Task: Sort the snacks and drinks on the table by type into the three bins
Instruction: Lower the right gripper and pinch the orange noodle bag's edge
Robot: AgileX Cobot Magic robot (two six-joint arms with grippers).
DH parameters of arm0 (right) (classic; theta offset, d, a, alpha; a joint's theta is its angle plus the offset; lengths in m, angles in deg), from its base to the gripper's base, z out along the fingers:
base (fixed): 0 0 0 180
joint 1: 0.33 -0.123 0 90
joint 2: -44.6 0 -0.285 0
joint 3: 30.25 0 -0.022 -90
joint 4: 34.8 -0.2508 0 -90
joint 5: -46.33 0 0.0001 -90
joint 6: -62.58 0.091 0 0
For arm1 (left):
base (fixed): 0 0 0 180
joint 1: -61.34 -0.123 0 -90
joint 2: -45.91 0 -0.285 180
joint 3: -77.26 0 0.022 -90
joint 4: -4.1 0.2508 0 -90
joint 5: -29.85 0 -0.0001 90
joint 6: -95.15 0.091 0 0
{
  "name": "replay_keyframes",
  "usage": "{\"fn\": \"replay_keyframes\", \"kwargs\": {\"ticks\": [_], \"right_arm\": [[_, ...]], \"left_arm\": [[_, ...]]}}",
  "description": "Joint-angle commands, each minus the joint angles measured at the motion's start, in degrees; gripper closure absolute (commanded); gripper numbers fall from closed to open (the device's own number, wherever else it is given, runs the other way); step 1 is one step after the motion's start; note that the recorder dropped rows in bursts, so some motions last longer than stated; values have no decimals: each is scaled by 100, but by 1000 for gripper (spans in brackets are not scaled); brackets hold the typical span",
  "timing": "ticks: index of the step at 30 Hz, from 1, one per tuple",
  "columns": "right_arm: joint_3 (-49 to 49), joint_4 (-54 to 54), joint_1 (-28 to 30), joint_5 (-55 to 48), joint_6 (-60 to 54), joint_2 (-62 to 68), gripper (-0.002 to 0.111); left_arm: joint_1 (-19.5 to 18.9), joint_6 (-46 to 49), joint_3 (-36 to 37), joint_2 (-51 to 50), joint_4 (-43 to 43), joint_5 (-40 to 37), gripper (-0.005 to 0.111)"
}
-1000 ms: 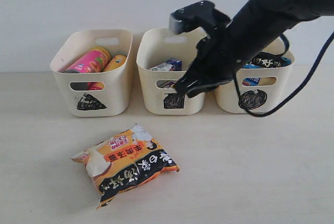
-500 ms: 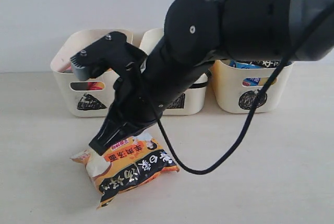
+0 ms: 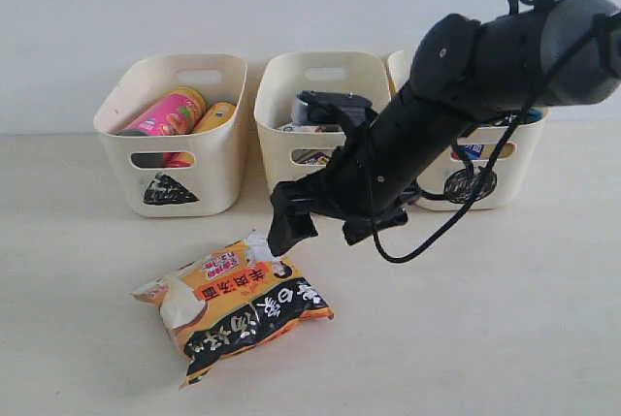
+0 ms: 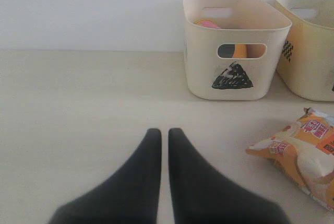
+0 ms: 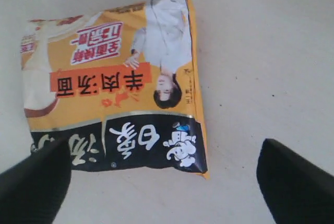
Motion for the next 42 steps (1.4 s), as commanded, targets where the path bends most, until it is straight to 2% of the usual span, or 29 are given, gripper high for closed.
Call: {"fn": "replay_keyframes", "kwargs": {"ticks": [1, 5, 14, 37, 40, 42], "right_arm": [[21, -611, 228, 8, -534, 419, 21], [21, -766, 329, 160, -626, 706, 21], [21, -1837, 317, 294, -1590, 1183, 21], [-180, -1931, -477, 243, -1644, 1706, 21], [-264, -1931, -532, 172, -1658, 1873, 30], [-340, -1931, -532, 145, -1658, 1960, 45]], "left_arm": [[-22, 34, 21, 19, -3, 17, 102], [-22, 34, 21, 19, -3, 17, 102], [-22, 34, 21, 19, -3, 17, 102], [-22, 34, 21, 19, -3, 17, 102], [-22, 34, 21, 19, -3, 17, 102], [-22, 34, 21, 19, -3, 17, 102]]}}
